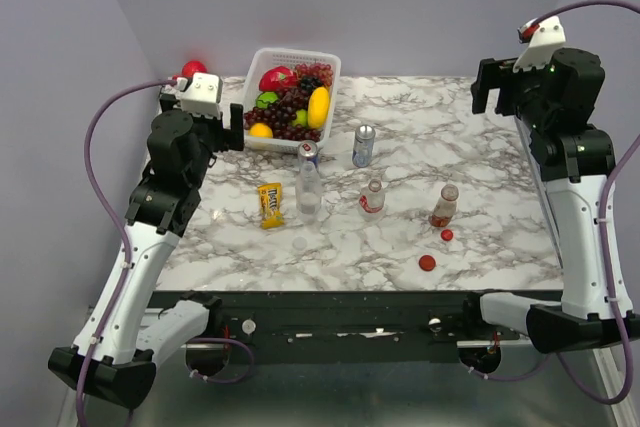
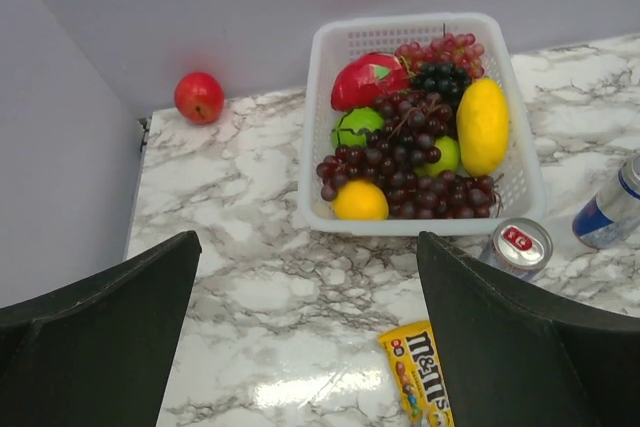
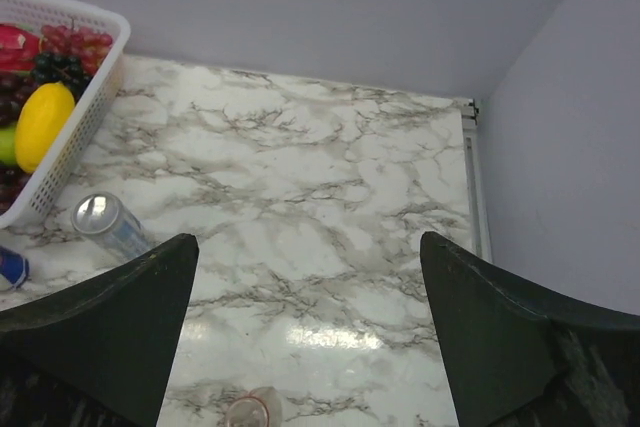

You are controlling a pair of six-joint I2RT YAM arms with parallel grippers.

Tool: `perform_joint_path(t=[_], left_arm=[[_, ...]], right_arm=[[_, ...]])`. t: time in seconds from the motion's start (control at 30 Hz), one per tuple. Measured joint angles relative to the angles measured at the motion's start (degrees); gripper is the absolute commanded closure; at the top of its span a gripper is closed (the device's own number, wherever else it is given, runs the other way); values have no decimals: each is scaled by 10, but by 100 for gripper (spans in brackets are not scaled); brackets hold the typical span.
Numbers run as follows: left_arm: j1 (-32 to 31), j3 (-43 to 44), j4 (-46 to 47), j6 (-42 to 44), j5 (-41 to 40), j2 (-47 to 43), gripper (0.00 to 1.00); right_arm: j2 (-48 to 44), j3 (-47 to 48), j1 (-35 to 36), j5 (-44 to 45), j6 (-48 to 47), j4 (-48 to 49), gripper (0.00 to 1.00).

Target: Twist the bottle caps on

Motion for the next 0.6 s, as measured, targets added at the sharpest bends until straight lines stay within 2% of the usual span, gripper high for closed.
perform_joint_path(t=[0.13, 0.27, 0.43, 0.6], left_arm=[[0, -39, -23, -22, 24, -24, 1], [0, -65, -48, -35, 63, -42, 1], [0, -79, -89, 5, 139, -60, 1], [0, -70, -130, 53, 153, -66, 1]], right_arm=[[0, 0, -1, -86, -30, -13, 0], [12, 16, 14, -253, -95, -23, 3], [123, 167, 146, -313, -157, -73, 9], [272, 319, 259, -332, -210, -157, 12]])
